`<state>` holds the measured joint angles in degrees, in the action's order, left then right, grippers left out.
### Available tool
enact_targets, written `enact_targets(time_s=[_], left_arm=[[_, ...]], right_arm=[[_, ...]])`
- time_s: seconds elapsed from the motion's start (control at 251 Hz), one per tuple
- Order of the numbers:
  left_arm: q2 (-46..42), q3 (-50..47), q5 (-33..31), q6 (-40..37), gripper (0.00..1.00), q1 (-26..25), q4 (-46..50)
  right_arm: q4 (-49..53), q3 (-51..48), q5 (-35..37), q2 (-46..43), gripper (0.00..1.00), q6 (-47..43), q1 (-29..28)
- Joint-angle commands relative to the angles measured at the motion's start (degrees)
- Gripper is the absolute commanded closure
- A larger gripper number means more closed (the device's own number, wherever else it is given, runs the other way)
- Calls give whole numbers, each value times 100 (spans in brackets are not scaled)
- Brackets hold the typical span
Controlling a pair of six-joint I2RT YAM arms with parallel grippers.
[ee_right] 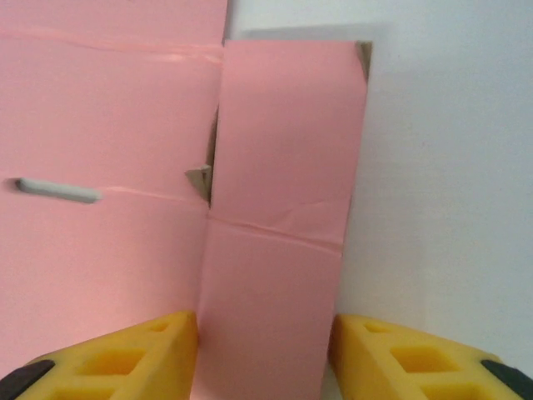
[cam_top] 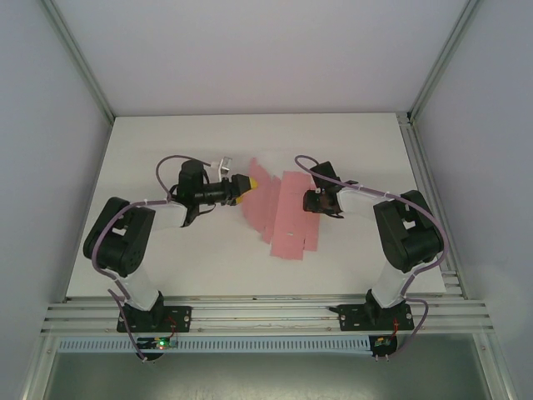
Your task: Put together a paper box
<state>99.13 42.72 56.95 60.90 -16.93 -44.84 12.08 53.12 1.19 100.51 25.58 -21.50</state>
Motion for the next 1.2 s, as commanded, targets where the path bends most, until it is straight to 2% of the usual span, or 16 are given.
enact_targets(time_s=[0.0, 0.128, 0.196, 0.267, 0.379, 0.427, 0.495, 0.674, 0.818, 0.978, 1.193], left_arm=[[292, 89, 104, 574, 39, -108, -1170], [484, 288, 83, 465, 46, -177, -798], [371, 316, 38, 111, 46, -166, -251], [41, 473, -281, -791, 50, -177, 1294], [-495, 954, -1241, -2402, 61, -364, 3981], [-653, 1130, -1611, -2852, 64, -472, 4683], [-779, 1231, -1876, -3118, 70, -522, 5128], [-775, 1204, -1980, -3159, 100, -531, 5226], [-812, 1187, -1911, -3185, 100, -531, 5098], [-1208, 897, -1688, -3327, 100, -535, 4536], [-1781, 540, -1889, -3245, 100, -526, 4005]], right_arm=[[-309, -294, -654, 487, 52, 21, -44], [-322, -311, -680, 478, 52, 26, -45], [-321, -345, -661, 454, 52, 35, -39], [-323, -377, -629, 426, 51, 43, -33], [-339, -431, -608, 379, 50, 50, -16], [-348, -451, -611, 342, 50, 60, -15], [-388, -482, -621, 264, 50, 78, -12], [-858, -780, -997, -152, 47, 87, 38], [-1697, -1288, -1849, -540, 46, 192, 219], [-2997, -2045, -2998, -943, 44, 362, 586], [-4850, -2710, -4548, -1237, 45, 805, 726]])
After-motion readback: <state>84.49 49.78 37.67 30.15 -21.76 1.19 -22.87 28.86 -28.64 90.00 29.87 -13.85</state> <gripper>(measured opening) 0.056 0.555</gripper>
